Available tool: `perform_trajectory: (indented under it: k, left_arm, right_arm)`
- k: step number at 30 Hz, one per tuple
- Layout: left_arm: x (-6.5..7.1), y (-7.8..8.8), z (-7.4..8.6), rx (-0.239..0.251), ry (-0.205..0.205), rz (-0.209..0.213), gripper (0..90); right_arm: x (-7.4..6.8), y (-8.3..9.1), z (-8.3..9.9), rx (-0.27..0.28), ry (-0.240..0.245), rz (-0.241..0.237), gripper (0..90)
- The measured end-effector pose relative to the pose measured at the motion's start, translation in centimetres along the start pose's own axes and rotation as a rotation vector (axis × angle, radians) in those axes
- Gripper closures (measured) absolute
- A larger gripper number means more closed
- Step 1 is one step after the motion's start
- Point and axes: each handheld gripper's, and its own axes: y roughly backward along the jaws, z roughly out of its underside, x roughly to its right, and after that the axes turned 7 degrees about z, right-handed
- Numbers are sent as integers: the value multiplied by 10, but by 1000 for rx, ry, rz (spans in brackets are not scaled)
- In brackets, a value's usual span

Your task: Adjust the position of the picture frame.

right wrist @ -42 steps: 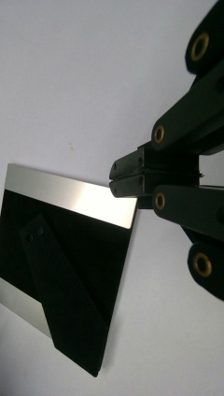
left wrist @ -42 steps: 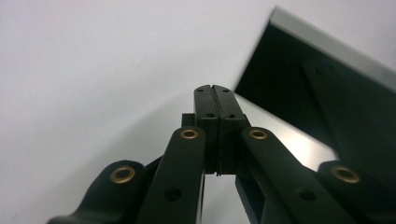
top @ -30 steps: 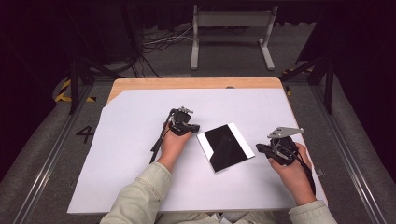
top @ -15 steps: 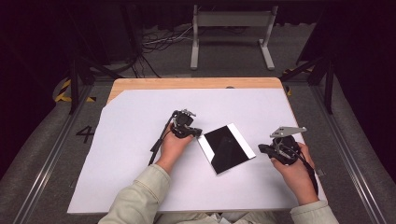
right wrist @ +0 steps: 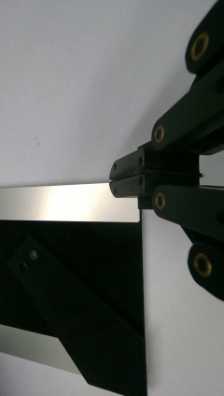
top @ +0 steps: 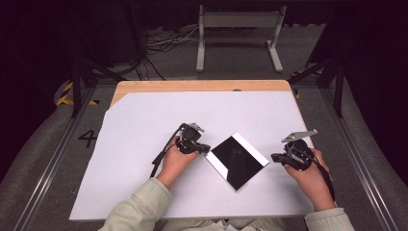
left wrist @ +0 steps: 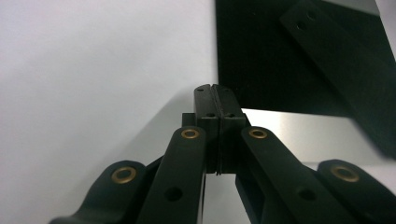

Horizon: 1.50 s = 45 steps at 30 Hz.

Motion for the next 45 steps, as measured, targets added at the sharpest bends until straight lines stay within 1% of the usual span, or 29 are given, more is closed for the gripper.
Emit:
perform_trajectory:
  k: [1, 2, 3, 5, 8, 10, 12, 13, 16, 18, 20, 22, 23, 26, 28, 31, 33, 35, 38, 40, 41, 42, 45]
  left_arm:
    - [3, 0, 1, -9, -5, 2, 900]
    - [3, 0, 1, -9, -5, 2, 900]
    - [6, -1, 2, -16, -15, 5, 900]
    - [12, -1, 3, -40, -22, 19, 900]
    - [18, -2, 5, -58, -33, 36, 900]
    - [19, -1, 5, -62, -37, 39, 900]
    - [18, 0, 6, -55, -24, 55, 900]
    - [17, 2, 6, -45, -24, 51, 900]
    - [16, 10, 6, -21, -36, 23, 900]
    - [16, 15, 7, -2, -42, 9, 900]
    - [17, 20, 7, 8, -50, -10, 900]
    - [18, 24, 8, 17, -51, -20, 900]
    - [18, 25, 9, 17, -59, -24, 900]
    - [18, 32, 11, 28, -57, -35, 900]
    - [17, 34, 12, 35, -59, -37, 900]
    - [15, 38, 13, 56, -44, -38, 900]
    - [14, 38, 13, 56, -48, -38, 900]
    - [15, 38, 13, 54, -49, -38, 900]
    - [14, 38, 13, 51, -51, -36, 900]
    - [14, 38, 13, 50, -49, -35, 900]
    - [14, 38, 13, 50, -49, -35, 900]
    - [14, 38, 13, 51, -46, -36, 900]
    - [14, 39, 13, 53, -40, -37, 900]
  right_arm:
    - [0, 0, 0, -4, -1, -3, 900]
    - [1, 0, 0, -9, 0, -4, 900]
    - [1, 0, 0, -9, 0, -4, 900]
    - [1, 0, 1, -28, -7, -9, 900]
    - [2, 0, 1, -51, -4, -11, 900]
    - [3, 0, 2, -58, -3, -11, 900]
    - [3, 0, 2, -71, -12, -13, 900]
    - [3, -1, 2, -84, -19, -11, 900]
    - [5, -4, 4, -119, -29, -17, 900]
    - [6, -6, 5, -134, -29, -20, 900]
    - [5, -8, 6, -129, -28, -18, 900]
    - [4, -10, 6, -126, -30, -18, 900]
    - [4, -11, 6, -125, -28, -20, 900]
    - [2, -15, 5, -127, -24, -21, 900]
    - [1, -16, 5, -125, -24, -23, 900]
    - [0, -21, 6, -115, -19, -18, 900]
    - [0, -24, 6, -116, -13, -15, 900]
    - [0, -24, 6, -100, -13, -9, 900]
    - [0, -25, 7, -91, -18, -7, 900]
    - [-1, -27, 7, -72, -22, -5, 900]
    - [-1, -27, 7, -72, -22, -5, 900]
    - [-2, -28, 6, -58, -8, 1, 900]
    - [-4, -33, 2, -35, -10, 6, 900]
